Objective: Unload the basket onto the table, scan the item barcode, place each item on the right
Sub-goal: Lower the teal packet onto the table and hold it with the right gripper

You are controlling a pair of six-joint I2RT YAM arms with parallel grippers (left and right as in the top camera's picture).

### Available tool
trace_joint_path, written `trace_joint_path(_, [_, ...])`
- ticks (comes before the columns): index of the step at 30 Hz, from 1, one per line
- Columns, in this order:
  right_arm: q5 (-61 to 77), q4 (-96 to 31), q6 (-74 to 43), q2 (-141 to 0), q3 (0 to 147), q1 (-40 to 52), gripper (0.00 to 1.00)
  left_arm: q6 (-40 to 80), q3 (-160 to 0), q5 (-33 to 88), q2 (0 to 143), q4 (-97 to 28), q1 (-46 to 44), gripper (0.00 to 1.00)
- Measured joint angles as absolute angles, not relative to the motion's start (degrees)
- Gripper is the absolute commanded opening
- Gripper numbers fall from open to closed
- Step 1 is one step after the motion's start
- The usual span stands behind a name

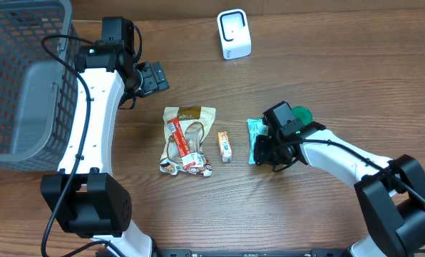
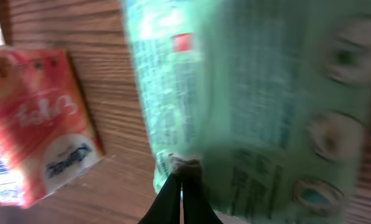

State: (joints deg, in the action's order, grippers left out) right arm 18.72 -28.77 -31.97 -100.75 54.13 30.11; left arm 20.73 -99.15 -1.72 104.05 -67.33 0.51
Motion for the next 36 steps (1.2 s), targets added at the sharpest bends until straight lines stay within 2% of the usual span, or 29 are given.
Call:
trace_joint_path(10, [15.57, -39.64, -27.64, -100.73, 66.96, 30.15, 0.07, 20.73, -99.15, -1.72, 104.05, -67.33, 0.54, 1.00])
trace_joint_path(16, [11.88, -42.19, -26.17, -100.40, 68.07, 30.22, 0.07, 20.73, -99.15, -1.72, 104.05, -67.31, 0.51, 1.00])
trace_joint_path(22, [10.94, -39.83, -25.67, -100.40, 65.91, 30.92, 0.08, 20.73, -99.15, -1.72, 104.05, -67.33, 0.51, 1.00])
trace_joint_path(30, [10.46, -29.06, -27.16, -100.38, 57.84, 31.77, 0.10, 20.73, -99.15, -1.72, 104.05, -67.31, 0.51, 1.00])
trace_joint_path(36, [10.48, -27.59, -29.06, -100.53, 55.27, 32.36, 0.11, 20.73, -99.15, -1.72, 104.05, -67.31, 0.51, 1.00])
